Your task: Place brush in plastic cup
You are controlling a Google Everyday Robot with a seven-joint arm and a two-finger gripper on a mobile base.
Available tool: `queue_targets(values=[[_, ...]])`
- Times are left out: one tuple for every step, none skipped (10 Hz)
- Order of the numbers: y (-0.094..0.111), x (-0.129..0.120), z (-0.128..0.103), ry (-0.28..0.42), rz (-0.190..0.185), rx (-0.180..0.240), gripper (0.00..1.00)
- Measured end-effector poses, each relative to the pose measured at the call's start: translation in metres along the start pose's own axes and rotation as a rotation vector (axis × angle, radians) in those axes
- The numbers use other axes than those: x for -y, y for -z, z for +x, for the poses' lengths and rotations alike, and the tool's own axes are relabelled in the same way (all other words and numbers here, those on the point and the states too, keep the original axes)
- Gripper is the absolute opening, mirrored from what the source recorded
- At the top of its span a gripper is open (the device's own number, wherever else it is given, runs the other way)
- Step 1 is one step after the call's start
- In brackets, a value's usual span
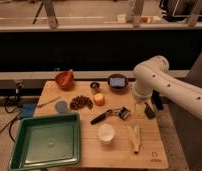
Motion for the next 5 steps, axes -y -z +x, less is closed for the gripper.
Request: queue_targets(values=[[-0.002,0.001,-0.01,0.005,-0.004,0.005,0.8],[-0.004,0.003,-0.022,0.004,-0.009,0.01,0.8],[-0.007,0.005,-0.038,0.009,-0.014,0.014,0.8],[-0.008,0.006,-0.047,0.012,-0.02,0.021,0.8],[-0.009,0.007,-0.047,0.013,-0.022,0.019,0.8]])
